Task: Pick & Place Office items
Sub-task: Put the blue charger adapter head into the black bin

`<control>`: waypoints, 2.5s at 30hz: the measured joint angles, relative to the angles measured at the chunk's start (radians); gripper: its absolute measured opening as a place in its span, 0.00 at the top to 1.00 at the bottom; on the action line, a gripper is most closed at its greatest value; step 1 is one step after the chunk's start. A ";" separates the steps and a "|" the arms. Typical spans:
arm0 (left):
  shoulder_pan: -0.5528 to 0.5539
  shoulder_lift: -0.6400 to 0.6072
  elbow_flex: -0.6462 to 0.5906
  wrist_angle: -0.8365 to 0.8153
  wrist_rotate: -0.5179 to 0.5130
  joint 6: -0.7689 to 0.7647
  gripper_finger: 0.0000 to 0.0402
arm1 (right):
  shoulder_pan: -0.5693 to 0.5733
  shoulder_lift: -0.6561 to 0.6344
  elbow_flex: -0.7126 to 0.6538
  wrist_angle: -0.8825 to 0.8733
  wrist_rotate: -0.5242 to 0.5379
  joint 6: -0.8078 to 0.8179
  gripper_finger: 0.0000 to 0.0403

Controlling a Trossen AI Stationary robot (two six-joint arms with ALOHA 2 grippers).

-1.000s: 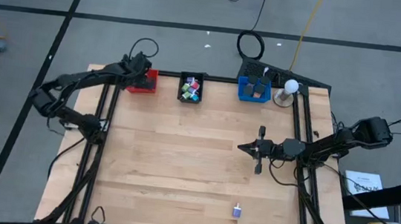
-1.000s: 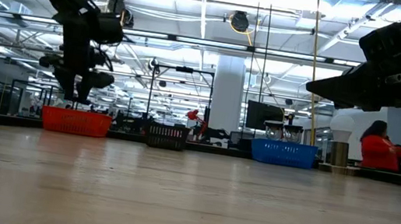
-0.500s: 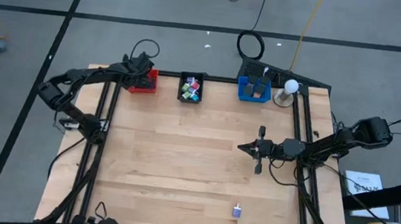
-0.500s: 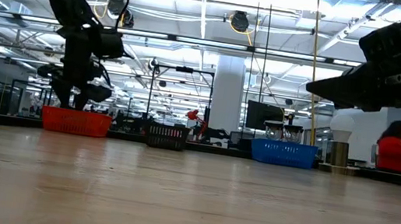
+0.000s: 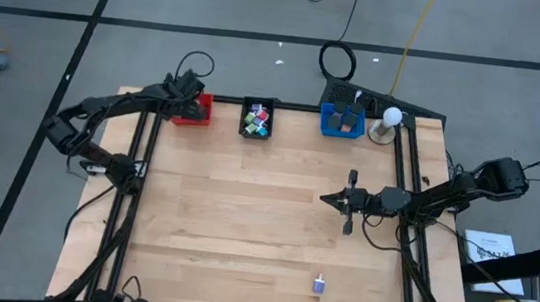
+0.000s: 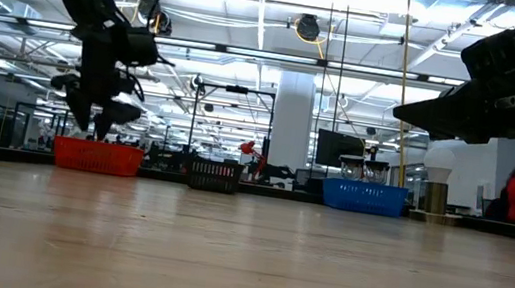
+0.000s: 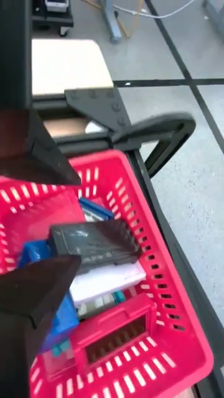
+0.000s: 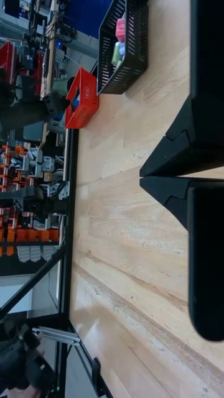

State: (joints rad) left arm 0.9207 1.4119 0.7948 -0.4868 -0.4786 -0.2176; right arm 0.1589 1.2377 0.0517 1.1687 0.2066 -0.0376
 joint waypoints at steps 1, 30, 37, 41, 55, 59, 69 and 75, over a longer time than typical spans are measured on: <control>0.000 -0.018 0.000 -0.012 0.000 0.006 0.53 | 0.000 0.000 0.000 0.000 0.000 0.000 1.00; -0.563 -0.397 -0.599 1.125 0.531 0.126 0.97 | -0.002 0.000 0.000 0.031 0.011 0.098 0.98; -0.703 -0.381 -0.631 1.200 0.446 0.169 0.97 | -0.017 0.000 0.031 0.020 0.028 0.089 0.98; -0.766 -0.333 -0.631 1.236 0.366 0.181 0.96 | -0.021 -0.001 0.090 -0.011 0.037 0.044 1.00; -0.909 0.091 -0.630 1.694 0.125 0.151 0.98 | 0.073 -0.001 0.432 -0.727 0.363 0.202 1.00; -0.938 0.179 -0.629 1.773 0.110 0.154 0.96 | 0.123 0.000 0.556 -1.029 0.372 0.327 1.00; -0.956 0.272 -0.593 1.798 0.109 0.156 0.97 | 0.295 0.100 0.832 -1.626 0.182 0.647 1.00; -0.956 0.272 -0.576 1.791 0.109 0.164 0.96 | 0.389 0.253 0.964 -1.830 0.050 0.736 1.00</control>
State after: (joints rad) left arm -0.0357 1.6836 0.2186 1.3046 -0.3691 -0.0532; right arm 0.5476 1.4905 1.0156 -0.6617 0.2566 0.6983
